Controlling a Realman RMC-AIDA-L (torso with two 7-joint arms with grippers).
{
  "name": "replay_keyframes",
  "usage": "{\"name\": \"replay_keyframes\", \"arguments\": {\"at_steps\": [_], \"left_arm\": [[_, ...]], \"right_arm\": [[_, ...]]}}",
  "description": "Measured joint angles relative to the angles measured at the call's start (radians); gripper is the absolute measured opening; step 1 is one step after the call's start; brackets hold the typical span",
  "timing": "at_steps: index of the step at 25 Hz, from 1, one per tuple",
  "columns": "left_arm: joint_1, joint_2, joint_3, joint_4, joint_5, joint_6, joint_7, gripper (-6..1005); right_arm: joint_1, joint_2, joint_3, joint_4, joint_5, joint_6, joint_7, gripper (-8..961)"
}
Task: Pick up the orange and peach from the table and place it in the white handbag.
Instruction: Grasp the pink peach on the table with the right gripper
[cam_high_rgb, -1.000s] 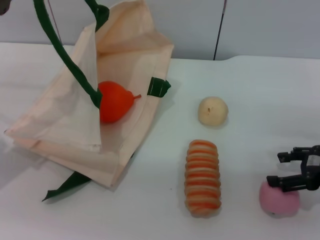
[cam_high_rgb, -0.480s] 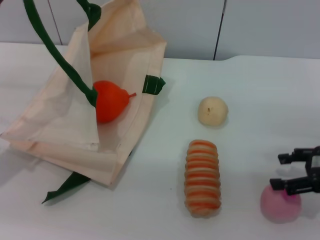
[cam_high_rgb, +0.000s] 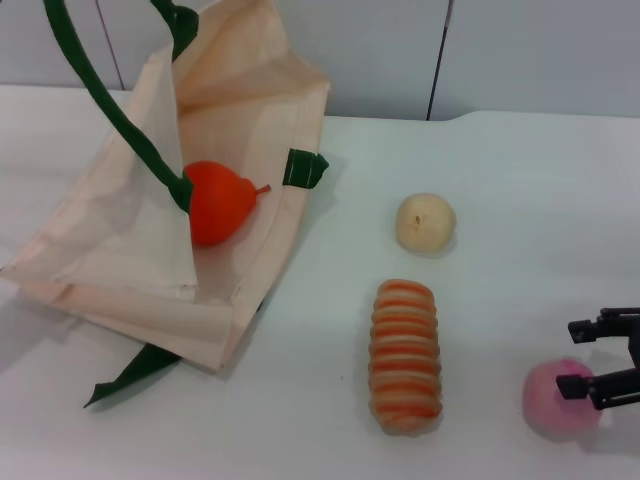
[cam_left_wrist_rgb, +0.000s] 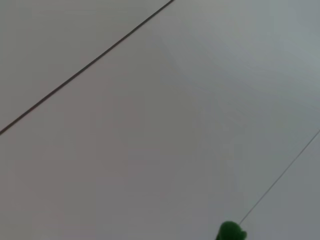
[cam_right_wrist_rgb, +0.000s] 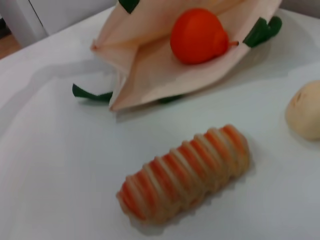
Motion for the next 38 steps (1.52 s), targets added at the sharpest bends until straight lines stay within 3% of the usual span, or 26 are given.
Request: {"name": "replay_keyframes", "arguments": {"at_steps": [15, 22, 27, 38], "left_arm": [[0.003, 0.0, -0.002, 0.0, 0.0, -0.001, -0.001, 123], [0.004, 0.0, -0.002, 0.0, 0.0, 0.001, -0.001, 123], [0.003, 0.0, -0.002, 0.0, 0.0, 0.001, -0.001, 123], [0.001, 0.0, -0.002, -0.002, 0.0, 0.002, -0.004, 123]], "right_arm": [[-0.01, 0.002, -0.192, 0.07, -0.01, 0.104, 0.096, 802], [-0.002, 0.003, -0.196, 0.073, -0.01, 0.092, 0.088, 793], [0.002, 0.003, -0.197, 0.073, -0.011, 0.091, 0.085, 693], [0.007, 0.002, -0.2, 0.066, -0.011, 0.076, 0.082, 625]]}}
